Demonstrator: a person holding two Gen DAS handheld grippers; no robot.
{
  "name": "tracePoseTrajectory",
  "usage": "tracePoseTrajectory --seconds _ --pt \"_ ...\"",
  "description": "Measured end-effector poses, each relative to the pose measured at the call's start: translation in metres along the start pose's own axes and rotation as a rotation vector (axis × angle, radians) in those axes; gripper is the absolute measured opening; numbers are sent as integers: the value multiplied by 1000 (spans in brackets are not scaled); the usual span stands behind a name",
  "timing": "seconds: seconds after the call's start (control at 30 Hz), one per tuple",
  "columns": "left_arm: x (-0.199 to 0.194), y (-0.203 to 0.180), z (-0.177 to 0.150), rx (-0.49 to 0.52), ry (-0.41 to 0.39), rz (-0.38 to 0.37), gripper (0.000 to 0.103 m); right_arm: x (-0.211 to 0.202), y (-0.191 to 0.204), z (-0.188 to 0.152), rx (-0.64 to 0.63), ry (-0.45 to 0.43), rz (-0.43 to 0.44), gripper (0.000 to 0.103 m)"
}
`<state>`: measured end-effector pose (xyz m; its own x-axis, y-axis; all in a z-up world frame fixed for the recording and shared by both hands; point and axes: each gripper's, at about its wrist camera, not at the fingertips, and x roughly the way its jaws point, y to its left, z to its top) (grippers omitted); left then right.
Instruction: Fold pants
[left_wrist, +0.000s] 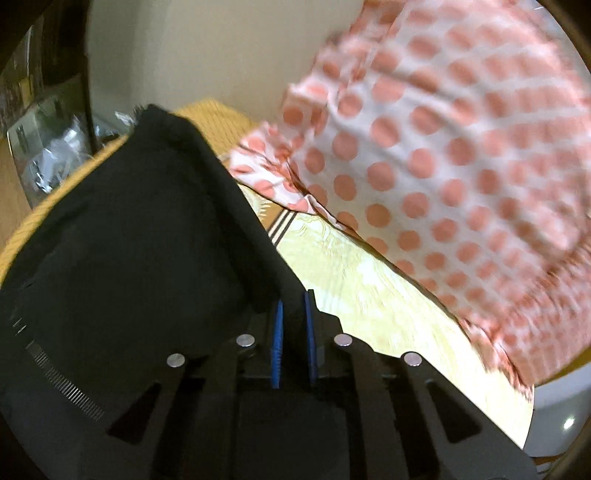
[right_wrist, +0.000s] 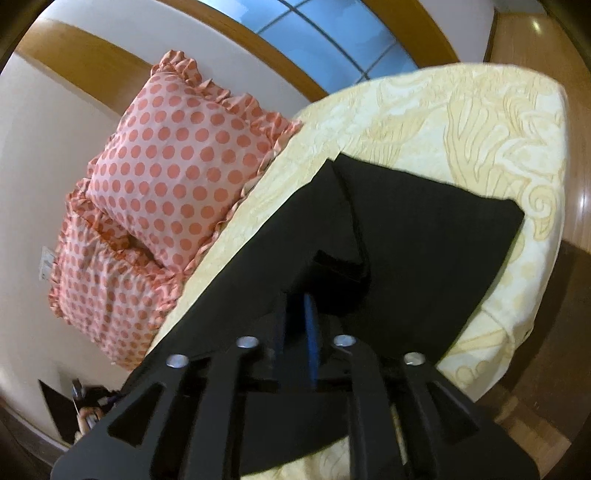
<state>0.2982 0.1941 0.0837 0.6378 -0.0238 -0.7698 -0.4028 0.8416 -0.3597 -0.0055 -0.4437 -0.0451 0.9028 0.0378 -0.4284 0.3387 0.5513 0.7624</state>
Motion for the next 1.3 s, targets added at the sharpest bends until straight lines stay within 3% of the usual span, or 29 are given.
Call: tracePoseTrajectory --seconds 0.03,0.2,0.37,0.4,0.43,0.47,0.57,0.63,0.73,0.83,0.93,1.03,1.2,1.3 --pt "-22 6 -13 5 -28 -18 10 -4 -1 -1 12 -1 18 56" --pt "-85 29 -60 13 -94 -68 10 -12 -2 -4 68 9 85 58" --pt "-93 33 -72 33 -120 -58 10 0 -5 2 118 10 75 43" --pt "-94 33 -71 34 -117 -57 10 4 -4 4 117 8 55 36" --pt "-94 32 -71 33 -115 -59 10 13 -4 9 112 23 34 16" --pt "-95 31 -71 39 -120 -58 10 19 -3 12 107 35 32 2" --pt "-107 33 -79 55 -144 -55 10 12 4 31 85 -28 63 2" --pt "-125 42 -92 50 -168 -66 10 -15 13 45 58 -127 94 2" --pt "-148 63 -128 23 -197 -68 10 -47 9 55 24 -220 44 2" --pt "-154 86 -169 -15 -192 -51 10 -44 -16 53 73 -171 -23 2" --pt "-142 106 -201 -68 -140 -31 7 -35 -33 45 104 -131 -58 2" --pt "-139 118 -218 -88 -146 -11 5 -33 -37 41 111 -127 -60 2" --pt "-156 110 -234 -35 -254 11 5 -38 -30 41 78 -153 -64 2" --pt "-149 117 -233 -50 -217 -6 9 -36 -36 42 102 -135 -70 2"
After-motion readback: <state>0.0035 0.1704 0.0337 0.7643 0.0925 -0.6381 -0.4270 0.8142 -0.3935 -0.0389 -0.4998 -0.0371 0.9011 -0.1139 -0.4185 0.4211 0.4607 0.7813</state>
